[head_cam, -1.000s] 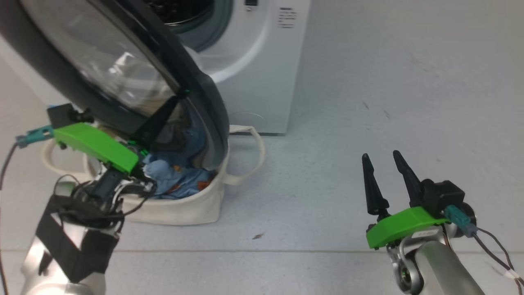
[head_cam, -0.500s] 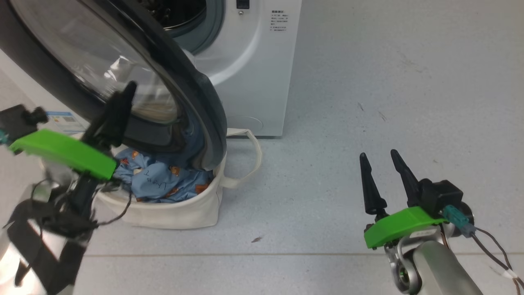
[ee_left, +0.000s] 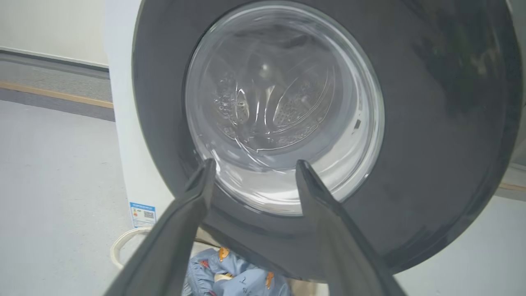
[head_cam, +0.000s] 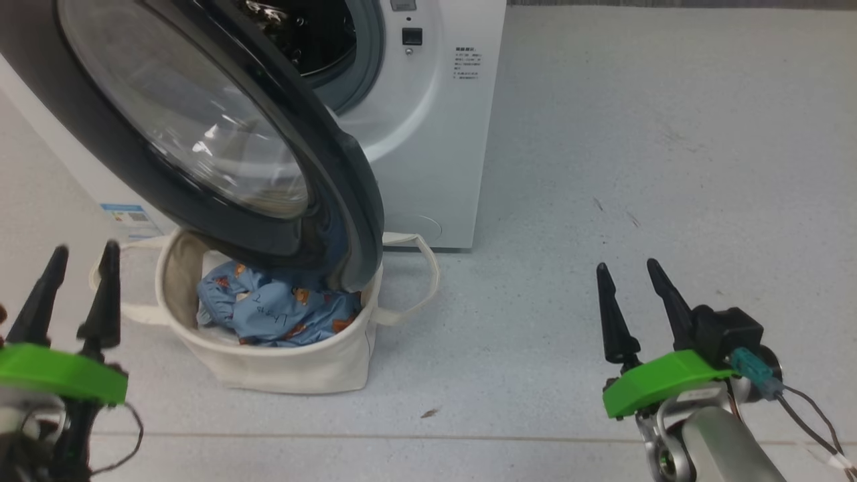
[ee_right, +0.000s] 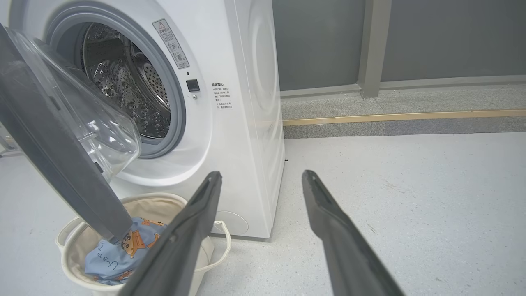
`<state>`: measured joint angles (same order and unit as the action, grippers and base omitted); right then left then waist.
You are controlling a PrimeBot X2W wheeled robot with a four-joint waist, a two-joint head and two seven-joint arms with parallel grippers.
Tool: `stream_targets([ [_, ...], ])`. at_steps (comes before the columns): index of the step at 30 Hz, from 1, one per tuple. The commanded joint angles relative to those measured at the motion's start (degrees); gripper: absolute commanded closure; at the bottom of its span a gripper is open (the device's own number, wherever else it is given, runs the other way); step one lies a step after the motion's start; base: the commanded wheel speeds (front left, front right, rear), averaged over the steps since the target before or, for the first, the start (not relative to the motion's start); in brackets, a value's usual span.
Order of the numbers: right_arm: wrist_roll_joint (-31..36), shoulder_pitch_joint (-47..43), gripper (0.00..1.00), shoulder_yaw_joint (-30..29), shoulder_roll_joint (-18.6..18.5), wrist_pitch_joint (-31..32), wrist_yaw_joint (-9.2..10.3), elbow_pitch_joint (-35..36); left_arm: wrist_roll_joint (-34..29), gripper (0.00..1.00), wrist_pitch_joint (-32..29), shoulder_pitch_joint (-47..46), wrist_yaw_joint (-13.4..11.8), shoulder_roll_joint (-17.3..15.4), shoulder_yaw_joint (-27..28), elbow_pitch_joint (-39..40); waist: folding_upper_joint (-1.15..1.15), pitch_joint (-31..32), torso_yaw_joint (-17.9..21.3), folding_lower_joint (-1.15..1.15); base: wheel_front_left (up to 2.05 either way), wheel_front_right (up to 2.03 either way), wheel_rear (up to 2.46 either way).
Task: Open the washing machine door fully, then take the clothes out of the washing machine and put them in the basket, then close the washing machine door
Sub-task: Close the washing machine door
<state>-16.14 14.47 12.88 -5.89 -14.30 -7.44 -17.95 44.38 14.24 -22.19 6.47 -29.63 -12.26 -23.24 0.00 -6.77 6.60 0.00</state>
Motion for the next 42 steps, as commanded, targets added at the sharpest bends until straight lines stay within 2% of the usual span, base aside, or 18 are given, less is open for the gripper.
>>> stream_targets([
  [1,0.64,0.37,0.0,0.69,0.06,-0.7,-0.05,1.81,-2.92,0.0,0.7,-0.75,-0.44,-3.26,4.12,1.14,0.0,0.35,-0.19,0.0,0.0,0.0,0.0],
  [4,0.63,0.12,0.0,0.02,0.0,-0.7,-0.05,2.11,-6.44,0.0,0.73,1.53,-0.39,-2.27,7.13,1.02,0.0,0.68,-0.56,0.0,0.0,0.0,0.0],
  [10,0.88,-0.36,0.0,-0.3,0.15,-0.7,-0.05,2.02,-9.66,0.0,0.74,5.27,0.38,-1.01,12.75,-0.7,0.0,1.52,-0.53,0.0,0.0,0.0,0.0],
  [15,1.01,-0.62,0.0,-1.0,0.4,-0.7,-0.05,1.76,-12.77,0.0,0.75,7.3,0.81,0.62,15.01,-0.7,0.0,1.94,-0.15,0.0,0.0,0.0,0.0],
  [22,1.73,-0.61,0.0,-1.66,0.52,-0.7,-0.05,1.58,-14.22,0.0,0.75,8.32,0.99,2.3,16.03,0.28,0.0,1.89,0.32,0.0,0.0,0.0,0.0],
  [42,1.79,-0.41,0.0,-0.38,0.27,-0.7,-0.05,0.71,-12.88,0.0,0.75,7.38,1.02,2.39,13.55,0.45,0.0,2.01,0.29,0.0,0.0,0.0,0.0],
])
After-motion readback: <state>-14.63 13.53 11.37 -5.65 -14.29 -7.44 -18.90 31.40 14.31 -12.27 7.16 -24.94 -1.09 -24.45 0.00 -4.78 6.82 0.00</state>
